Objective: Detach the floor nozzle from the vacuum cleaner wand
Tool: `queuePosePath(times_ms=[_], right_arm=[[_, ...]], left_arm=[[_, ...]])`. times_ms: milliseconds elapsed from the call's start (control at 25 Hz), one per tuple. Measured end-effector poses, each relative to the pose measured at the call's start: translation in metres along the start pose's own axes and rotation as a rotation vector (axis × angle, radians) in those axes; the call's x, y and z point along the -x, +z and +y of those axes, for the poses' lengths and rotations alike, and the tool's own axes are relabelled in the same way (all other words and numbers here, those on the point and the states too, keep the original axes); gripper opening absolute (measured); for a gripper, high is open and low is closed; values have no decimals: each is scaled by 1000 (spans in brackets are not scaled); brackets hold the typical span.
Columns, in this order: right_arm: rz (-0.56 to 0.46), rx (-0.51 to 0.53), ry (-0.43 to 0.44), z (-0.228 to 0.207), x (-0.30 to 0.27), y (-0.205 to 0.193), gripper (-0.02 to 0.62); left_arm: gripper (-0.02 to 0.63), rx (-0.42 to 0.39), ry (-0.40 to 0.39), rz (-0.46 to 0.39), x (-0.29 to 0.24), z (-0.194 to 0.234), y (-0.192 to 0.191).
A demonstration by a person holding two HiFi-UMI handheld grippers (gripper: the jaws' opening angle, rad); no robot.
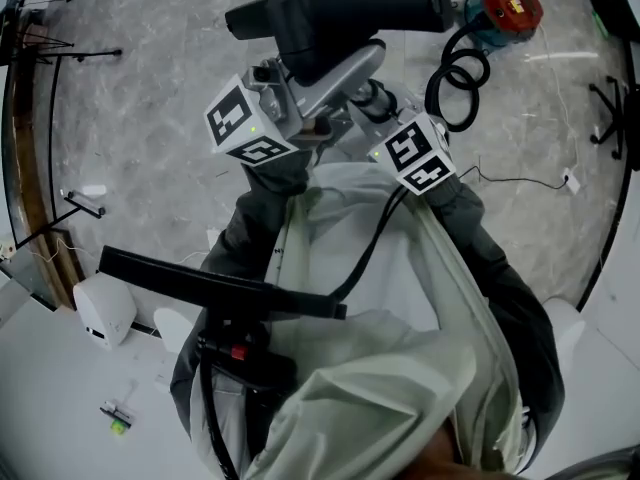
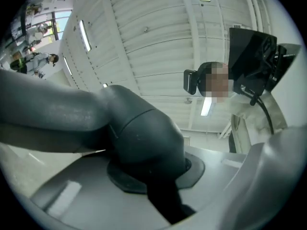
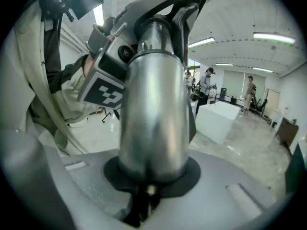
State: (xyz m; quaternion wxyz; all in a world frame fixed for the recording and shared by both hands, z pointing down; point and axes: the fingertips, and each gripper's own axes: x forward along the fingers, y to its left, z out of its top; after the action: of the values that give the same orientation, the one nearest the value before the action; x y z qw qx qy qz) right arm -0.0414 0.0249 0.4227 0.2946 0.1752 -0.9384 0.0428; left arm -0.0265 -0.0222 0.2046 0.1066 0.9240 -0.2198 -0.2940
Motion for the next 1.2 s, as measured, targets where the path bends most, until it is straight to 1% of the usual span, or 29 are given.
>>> queuePosePath(times_ms=[80,120,160,240,360,400,440,480,520,680,760,840,960,1200], right_arm=[[-3,-2,-31,-1,-1,-1,60],[-5,1,-26,0,0,-1,60],[-7,7,-5,2,0,-2,60],[-11,31,85,10,2,-4,60],[3,88,288,29,12,-4,64],[13,104,348,34,16,-4,66],[23,113,391,37,20,-4,67],[29,114,411,38,22,-4,69],[32,106,404,36,21,-5,69],[28,37,270,24,8,-9,69],[30,22,218,21,5,-12,69],[32,19,187,18,5,-14,69],[33,21,164,15,6,-15,69],[31,32,158,18,2,-18,69]], left_arm=[[80,-5,39,3,1,3,-1],[80,-7,37,5,1,1,-2],[81,-9,15,7,1,-2,-3],[81,-3,-85,11,0,-14,-5],[77,30,-270,31,4,-37,-4],[77,33,-310,31,4,-43,-3],[77,31,-329,27,4,-47,-2],[77,26,-327,20,3,-47,-2],[75,20,-305,11,1,-44,-1],[78,12,-160,4,-1,-20,-6],[78,20,-108,12,0,-14,-9],[78,26,-70,16,1,-11,-12],[78,28,-49,18,0,-8,-13],[78,36,-68,27,4,-11,-16]])
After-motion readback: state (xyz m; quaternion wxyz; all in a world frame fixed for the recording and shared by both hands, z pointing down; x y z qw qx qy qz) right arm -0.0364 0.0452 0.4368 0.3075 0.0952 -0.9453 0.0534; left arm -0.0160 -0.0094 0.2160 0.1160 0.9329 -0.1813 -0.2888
